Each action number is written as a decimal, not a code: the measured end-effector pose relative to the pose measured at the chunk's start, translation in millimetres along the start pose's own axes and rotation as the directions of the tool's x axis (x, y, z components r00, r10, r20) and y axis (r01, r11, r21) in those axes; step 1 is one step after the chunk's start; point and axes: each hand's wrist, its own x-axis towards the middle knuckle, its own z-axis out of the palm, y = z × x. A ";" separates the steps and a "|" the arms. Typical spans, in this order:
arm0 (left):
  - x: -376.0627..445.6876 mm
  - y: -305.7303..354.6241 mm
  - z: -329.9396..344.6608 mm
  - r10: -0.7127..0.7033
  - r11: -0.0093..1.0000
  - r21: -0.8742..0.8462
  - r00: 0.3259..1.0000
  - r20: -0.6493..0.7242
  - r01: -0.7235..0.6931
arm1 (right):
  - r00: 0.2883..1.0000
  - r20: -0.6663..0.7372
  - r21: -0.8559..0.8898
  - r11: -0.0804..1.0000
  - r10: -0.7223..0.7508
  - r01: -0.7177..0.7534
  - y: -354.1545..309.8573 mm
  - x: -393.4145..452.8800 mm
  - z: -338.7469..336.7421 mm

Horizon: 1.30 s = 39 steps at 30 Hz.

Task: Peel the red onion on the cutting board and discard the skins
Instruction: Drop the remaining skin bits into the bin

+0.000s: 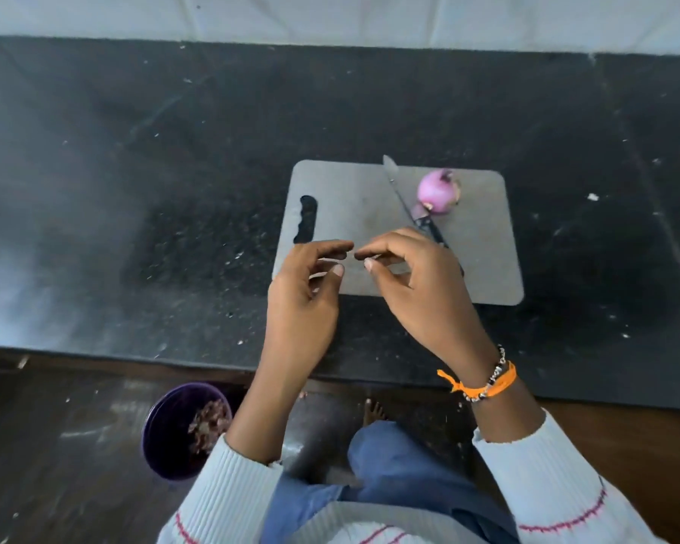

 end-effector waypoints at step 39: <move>97.1 -16.2 72.9 0.110 0.941 0.320 0.993 0.030 -0.114 | 0.953 -0.222 -0.174 0.953 0.208 -0.248 91.0 58.9 -31.7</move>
